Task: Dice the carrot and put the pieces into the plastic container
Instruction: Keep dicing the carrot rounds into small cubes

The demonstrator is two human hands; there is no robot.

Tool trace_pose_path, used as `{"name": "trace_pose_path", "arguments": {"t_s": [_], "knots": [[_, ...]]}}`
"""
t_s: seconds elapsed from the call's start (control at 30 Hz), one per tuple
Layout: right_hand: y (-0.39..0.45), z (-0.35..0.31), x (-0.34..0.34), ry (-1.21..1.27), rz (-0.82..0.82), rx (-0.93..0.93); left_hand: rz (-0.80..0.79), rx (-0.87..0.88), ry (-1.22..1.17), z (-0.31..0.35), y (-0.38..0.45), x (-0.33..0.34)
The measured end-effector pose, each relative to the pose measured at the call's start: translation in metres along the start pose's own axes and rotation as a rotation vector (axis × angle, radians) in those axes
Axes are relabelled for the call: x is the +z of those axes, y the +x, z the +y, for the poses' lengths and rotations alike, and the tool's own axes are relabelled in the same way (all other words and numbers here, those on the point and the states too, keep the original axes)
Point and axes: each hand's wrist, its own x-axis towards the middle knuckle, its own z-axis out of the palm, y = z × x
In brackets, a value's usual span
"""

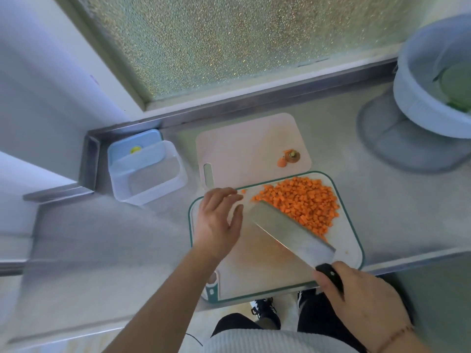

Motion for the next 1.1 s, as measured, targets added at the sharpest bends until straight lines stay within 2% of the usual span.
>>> {"name": "trace_pose_path", "arguments": {"t_s": [0.03,0.1,0.2,0.3,0.4,0.5,0.57,0.63,0.7,0.73,0.87,1.0,1.1], "knots": [[-0.001,0.002,0.001,0.054,0.015,0.012,-0.017,-0.060,0.112,-0.013,0.001,-0.004],[-0.001,0.004,0.003,0.109,0.021,0.023,-0.191,-0.179,0.289,-0.032,0.002,-0.009],[-0.001,-0.001,0.001,0.162,0.000,0.045,-0.344,-0.224,0.377,-0.041,0.004,-0.008],[0.003,-0.005,-0.002,0.158,-0.061,0.073,-0.346,-0.236,0.374,-0.038,0.010,-0.002],[0.006,-0.010,-0.005,0.216,-0.084,0.118,-0.334,-0.344,0.319,-0.031,0.016,0.002],[0.006,-0.014,-0.008,0.365,-0.133,0.153,-0.242,-0.392,0.197,-0.026,0.021,0.006],[0.006,-0.021,-0.012,0.560,-0.217,0.182,-0.111,-0.337,0.061,-0.022,0.021,0.003],[0.007,-0.027,-0.014,0.873,-0.362,0.321,0.010,-0.249,-0.048,-0.014,0.013,-0.004],[0.008,-0.033,-0.011,1.144,-0.579,0.507,0.032,-0.157,-0.102,-0.006,-0.005,-0.010],[0.008,-0.035,-0.010,1.196,-0.652,0.537,0.009,-0.099,-0.112,-0.002,-0.017,-0.011],[0.017,-0.038,-0.010,1.147,-0.701,0.503,-0.145,0.144,-0.072,0.000,-0.066,0.001],[0.031,-0.025,-0.011,1.074,-0.669,0.511,-0.241,0.177,-0.002,0.005,-0.080,0.016],[0.035,-0.026,-0.015,1.050,-0.630,0.484,-0.220,0.141,0.018,0.010,-0.079,0.027]]}}
